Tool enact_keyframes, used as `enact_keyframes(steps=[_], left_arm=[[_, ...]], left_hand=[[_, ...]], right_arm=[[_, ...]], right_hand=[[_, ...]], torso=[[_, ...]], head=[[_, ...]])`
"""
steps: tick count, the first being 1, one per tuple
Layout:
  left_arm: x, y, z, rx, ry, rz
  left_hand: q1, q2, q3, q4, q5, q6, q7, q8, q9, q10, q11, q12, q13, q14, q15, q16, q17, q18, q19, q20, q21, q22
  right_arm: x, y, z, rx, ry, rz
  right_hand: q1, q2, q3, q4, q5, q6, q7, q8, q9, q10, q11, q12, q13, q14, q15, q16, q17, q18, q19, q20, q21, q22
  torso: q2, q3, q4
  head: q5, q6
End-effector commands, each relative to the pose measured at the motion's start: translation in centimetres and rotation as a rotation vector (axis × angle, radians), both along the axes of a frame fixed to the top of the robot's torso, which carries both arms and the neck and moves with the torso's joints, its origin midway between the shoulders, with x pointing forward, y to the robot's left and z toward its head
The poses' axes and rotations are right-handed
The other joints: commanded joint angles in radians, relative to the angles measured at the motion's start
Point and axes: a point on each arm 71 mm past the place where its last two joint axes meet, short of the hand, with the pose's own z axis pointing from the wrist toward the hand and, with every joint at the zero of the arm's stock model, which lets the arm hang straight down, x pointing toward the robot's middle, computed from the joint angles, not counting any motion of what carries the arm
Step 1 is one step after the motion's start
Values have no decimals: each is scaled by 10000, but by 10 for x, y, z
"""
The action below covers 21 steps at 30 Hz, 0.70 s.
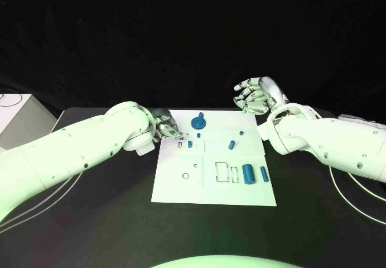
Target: Assemble the parts on the task board
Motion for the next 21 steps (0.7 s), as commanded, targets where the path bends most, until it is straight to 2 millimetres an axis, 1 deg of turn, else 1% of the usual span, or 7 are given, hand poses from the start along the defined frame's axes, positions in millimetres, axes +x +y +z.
enact_keyframes(steps=[1, 6, 12, 17, 21], left_arm=[[0, -1, -1, 244, -162, -65], [0, -1, -5, 346, 13, -115], [-1, -2, -10, 476, 356, -318], [-2, -2, -15, 581, 621, -449], [-1, 0, -17, 638, 721, -462]], left_hand=[[-48, 71, 1833, -1844, 48, 103, -56, 44, 9, 76, -22, 59, -3, 903, -53, 68, 2169, -180, 68, -15, 44, 20], [-48, 71, 1833, -1844, 48, 103, -56, 44, 9, 76, -22, 59, -3, 903, -53, 68, 2169, -180, 68, -15, 44, 20], [-52, 68, 1842, -1850, 48, 107, -58, 41, 10, 72, -23, 48, -21, 906, -55, 71, 2175, -178, 64, -17, 38, 9], [-55, 63, 1848, -1856, 47, 110, -58, 38, 10, 72, -25, 44, -26, 908, -56, 73, 2180, -177, 62, -18, 36, 5], [-55, 63, 1848, -1856, 47, 110, -58, 38, 10, 72, -25, 44, -26, 908, -56, 73, 2180, -177, 62, -18, 36, 5]], right_arm=[[0, 1, 0, -9, -1, 81], [0, 1, 0, -7, 0, 82], [0, 1, 0, -5, 0, 87], [0, 1, 0, -5, -1, 83], [0, 1, 0, -4, -2, 80]], right_hand=[[-27, 49, -44, 25, 43, -12, 44, 63, -24, 76, -3, 34, -27, 61, -20, -76, 38, 87, 67, 8, -82, -31], [-27, 49, -44, 25, 43, -12, 44, 63, -24, 76, -3, 34, -27, 61, -20, -76, 38, 87, 67, 8, -82, -31], [-27, 49, -44, 25, 43, -12, 44, 63, -24, 76, -3, 34, -27, 61, -20, -76, 38, 87, 67, 8, -82, -31], [-27, 49, -44, 25, 43, -12, 44, 63, -24, 76, -3, 34, -27, 61, -20, -76, 38, 87, 67, 8, -82, -31], [-27, 49, -44, 25, 43, -12, 44, 63, -24, 76, -3, 34, -27, 61, -20, -76, 38, 87, 67, 8, -82, -31]], torso=[[10, 6, 3], [3, 7, 13], [8, -1, 6], [7, 5, 13], [6, 6, 5]], head=[[-6, -14], [-13, -34], [-12, -61], [-19, -71], [-21, -98]])
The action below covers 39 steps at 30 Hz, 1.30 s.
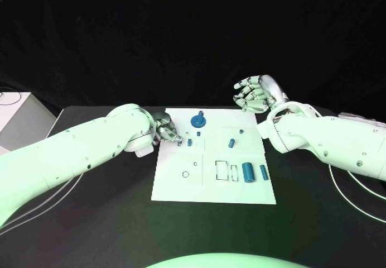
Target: Assemble the parts on the task board
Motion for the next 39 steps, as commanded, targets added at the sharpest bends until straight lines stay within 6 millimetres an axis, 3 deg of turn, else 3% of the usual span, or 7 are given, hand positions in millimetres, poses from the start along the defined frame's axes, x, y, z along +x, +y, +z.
enact_keyframes(steps=[1, 39], left_arm=[[-1, -1, -3, 174, 345, -314], [3, -2, -13, 560, 524, -976]], left_hand=[[6, 124, 1848, -1855, 61, 29, -8, 65, 15, 73, -25, 44, -14, 908, -57, 34, 2179, -177, 63, -18, 36, -4], [6, 101, 1905, -1920, 9, 26, -2, 18, 16, 4, -22, -47, -135, 908, -53, 32, 2178, -160, 16, -27, -16, -81]], right_arm=[[0, 1, 0, -13, -13, 79], [0, 1, 0, -9, -2, 82]], right_hand=[[-27, 49, -44, 25, 44, 2, 59, 63, -8, 75, -3, 34, -9, 62, -20, -36, 8, 87, 67, 8, -21, -10], [-30, 53, -49, 23, 47, 3, 58, 66, -23, 74, -4, 45, -26, 73, -21, -66, 35, 89, 76, 8, -32, -31]], torso=[[-1, 0, -4], [2, -3, 2]], head=[[-6, -16], [-44, -89]])
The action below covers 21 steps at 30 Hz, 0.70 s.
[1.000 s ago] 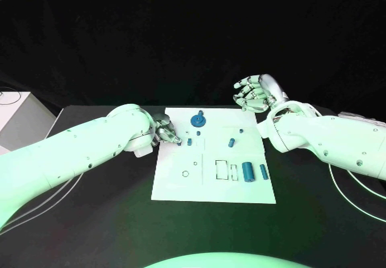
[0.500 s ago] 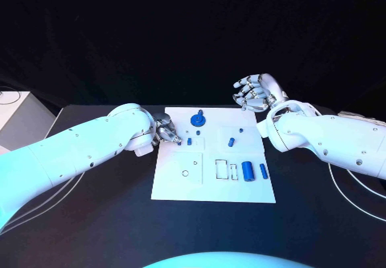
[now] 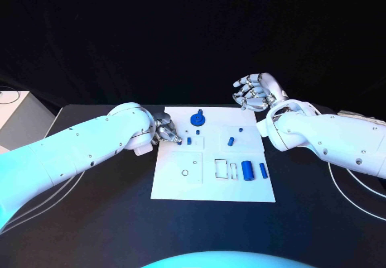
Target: Assemble the parts on the task board
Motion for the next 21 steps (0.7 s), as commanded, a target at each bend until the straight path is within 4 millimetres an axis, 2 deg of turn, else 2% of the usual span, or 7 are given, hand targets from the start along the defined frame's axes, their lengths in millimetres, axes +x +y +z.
enact_keyframes(steps=[1, 21], left_arm=[[-3, -1, -5, 361, 281, -594], [-1, 1, -1, 299, -381, -471]], left_hand=[[-12, 73, 1911, -1934, 8, 45, -20, 18, 10, 0, -22, -52, -6, 908, -52, 34, 2181, -159, 10, -27, -18, -11], [24, 62, 1949, -2000, 7, 80, -20, -2, 9, 47, -21, -12, 91, 927, -49, 61, 2238, -177, 40, -26, 28, 61]], right_arm=[[0, 1, 0, -15, -10, 78], [0, 1, 0, -12, -11, 80]], right_hand=[[-30, 53, -49, 23, 47, 4, 60, 66, -8, 73, -5, 45, -8, 73, -21, -66, 9, 88, 76, 8, -33, -8], [-30, 53, -49, 23, 47, 4, 60, 66, -8, 73, -5, 45, -8, 73, -21, -66, 9, 88, 76, 8, -33, -8]], torso=[[3, -4, 2], [2, -3, 7]], head=[[-12, -11], [-30, -37]])
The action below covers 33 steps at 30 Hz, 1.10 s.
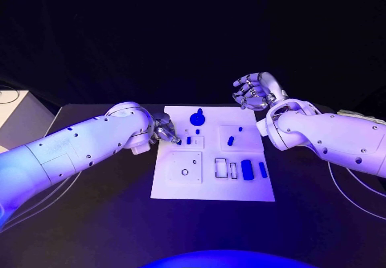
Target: Assemble the parts on the task board
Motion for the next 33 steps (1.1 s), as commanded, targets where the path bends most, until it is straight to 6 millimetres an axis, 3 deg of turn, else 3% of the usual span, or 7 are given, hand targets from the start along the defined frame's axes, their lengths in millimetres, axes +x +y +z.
enact_keyframes(steps=[1, 33], left_arm=[[-1, -2, 0, -106, -260, -48], [-3, 1, 1, -736, 91, 312]], left_hand=[[29, 57, 1953, -2012, 10, 72, -3, 21, 12, 60, -22, -3, 43, 927, -50, 62, 2239, -178, 44, -26, 34, 39], [11, 7, 1991, -2060, 52, 166, -11, -4, 7, 167, -31, 62, 168, 946, -57, 87, 2290, -188, 71, -30, 71, 89]], right_arm=[[0, 1, 0, -13, -13, 86], [0, 0, 0, -20, -6, 59]], right_hand=[[-30, 53, -49, 23, 47, 4, 61, 66, -9, 59, -19, 45, -10, 73, -21, -66, 10, 88, 76, 8, -33, -9], [-30, 53, -49, 23, 47, 4, 61, 66, -9, 59, -19, 45, -10, 73, -21, -66, 10, 88, 76, 8, -33, -9]], torso=[[3, -1, 3], [-3, 2, 8]], head=[[-6, -3], [-18, -37]])
